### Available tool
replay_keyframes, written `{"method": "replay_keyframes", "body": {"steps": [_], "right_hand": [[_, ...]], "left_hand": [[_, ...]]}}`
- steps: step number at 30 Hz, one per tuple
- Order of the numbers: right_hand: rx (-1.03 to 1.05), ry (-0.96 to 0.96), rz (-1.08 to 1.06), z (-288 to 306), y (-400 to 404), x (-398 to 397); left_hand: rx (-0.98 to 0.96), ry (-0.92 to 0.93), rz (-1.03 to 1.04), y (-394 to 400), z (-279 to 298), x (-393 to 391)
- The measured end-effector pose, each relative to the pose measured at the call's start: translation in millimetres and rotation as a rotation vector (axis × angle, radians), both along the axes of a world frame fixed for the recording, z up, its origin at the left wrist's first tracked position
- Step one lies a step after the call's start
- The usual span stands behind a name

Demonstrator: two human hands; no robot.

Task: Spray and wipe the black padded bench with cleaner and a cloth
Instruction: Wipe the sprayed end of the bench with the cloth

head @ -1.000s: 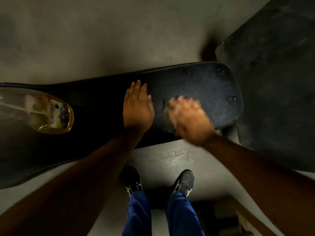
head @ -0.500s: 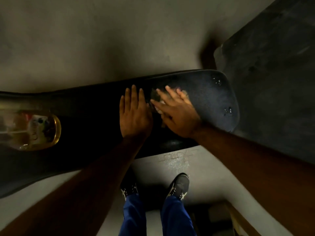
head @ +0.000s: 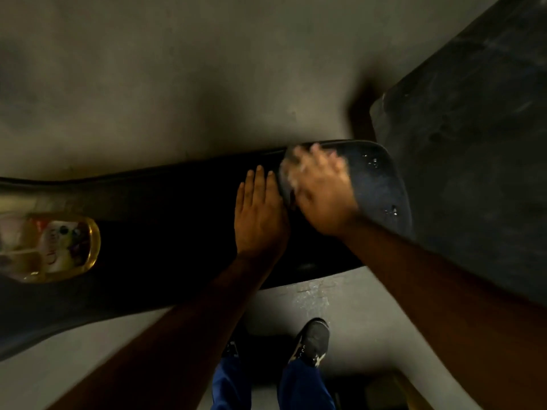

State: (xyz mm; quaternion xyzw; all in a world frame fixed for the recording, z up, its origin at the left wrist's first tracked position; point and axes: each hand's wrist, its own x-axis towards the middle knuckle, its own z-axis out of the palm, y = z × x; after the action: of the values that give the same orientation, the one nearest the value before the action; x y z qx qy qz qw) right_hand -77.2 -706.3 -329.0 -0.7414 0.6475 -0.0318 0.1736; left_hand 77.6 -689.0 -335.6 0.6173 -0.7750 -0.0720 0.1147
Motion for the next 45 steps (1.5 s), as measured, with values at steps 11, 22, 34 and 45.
{"method": "replay_keyframes", "body": {"steps": [11, 22, 34, 45], "right_hand": [[-0.033, -0.007, 0.217, -9.4, 14.2, -60.7], [-0.033, 0.023, -0.159, -8.4, 52.0, -62.7], [-0.051, 0.024, -0.359, -5.8, 118.0, -32.0], [-0.053, 0.025, -0.021, -10.0, 76.1, -97.6]], "left_hand": [[0.011, 0.03, -0.057, 3.8, -18.5, -37.5], [-0.007, 0.119, -0.031, 3.9, -17.6, -40.3], [0.027, 0.225, -0.134, 5.8, -7.0, -50.1], [0.008, 0.008, -0.148, 7.5, -14.6, -61.3]]}}
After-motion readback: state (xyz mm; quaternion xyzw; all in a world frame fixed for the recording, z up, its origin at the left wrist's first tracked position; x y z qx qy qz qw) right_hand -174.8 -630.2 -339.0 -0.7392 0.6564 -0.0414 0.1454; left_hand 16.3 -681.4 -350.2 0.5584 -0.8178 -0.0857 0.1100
